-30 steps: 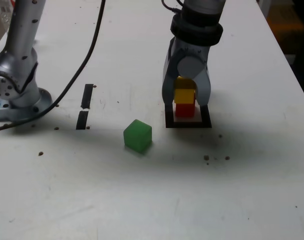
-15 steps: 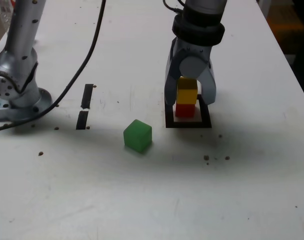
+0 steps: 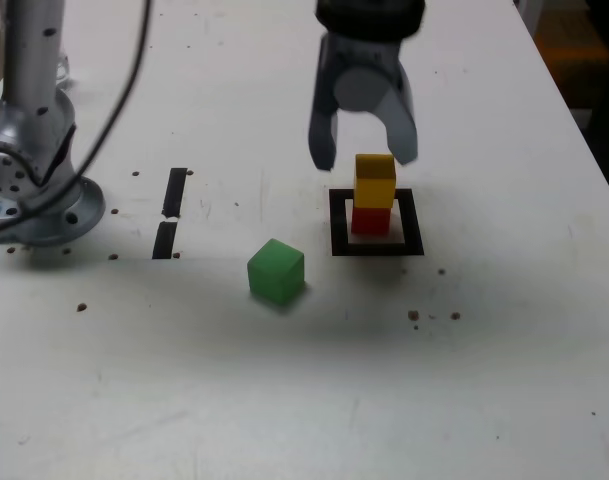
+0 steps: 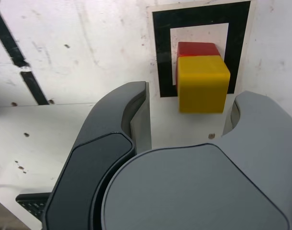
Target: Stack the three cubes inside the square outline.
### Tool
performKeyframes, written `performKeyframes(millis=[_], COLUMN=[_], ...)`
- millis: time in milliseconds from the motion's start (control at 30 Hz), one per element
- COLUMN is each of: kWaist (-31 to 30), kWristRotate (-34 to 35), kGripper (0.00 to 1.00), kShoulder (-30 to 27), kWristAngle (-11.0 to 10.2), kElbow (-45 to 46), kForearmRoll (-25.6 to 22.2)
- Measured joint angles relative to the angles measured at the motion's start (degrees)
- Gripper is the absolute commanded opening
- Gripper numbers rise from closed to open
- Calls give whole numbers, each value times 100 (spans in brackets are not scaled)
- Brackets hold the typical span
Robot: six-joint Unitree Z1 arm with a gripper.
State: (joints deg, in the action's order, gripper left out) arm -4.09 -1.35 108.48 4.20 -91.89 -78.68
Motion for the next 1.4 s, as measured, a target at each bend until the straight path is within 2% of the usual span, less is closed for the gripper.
performKeyframes(millis=[333, 667, 900, 1133, 1233, 1400], kWaist=[-227, -1181, -1624, -1784, -1805, -1832], kWristRotate=[-200, -530, -697, -1064, -1246, -1346], kGripper=[69, 76, 78, 80, 80, 80], kShoulder=[-1020, -1544, -1721, -1713, -1561, -1257], kWristAngle=[-131, -189, -213, -23, 117, 143], kElbow=[423, 1381, 2211, 2599, 2584, 2523], kForearmRoll=[-407, -494, -139, 509, 875, 1085])
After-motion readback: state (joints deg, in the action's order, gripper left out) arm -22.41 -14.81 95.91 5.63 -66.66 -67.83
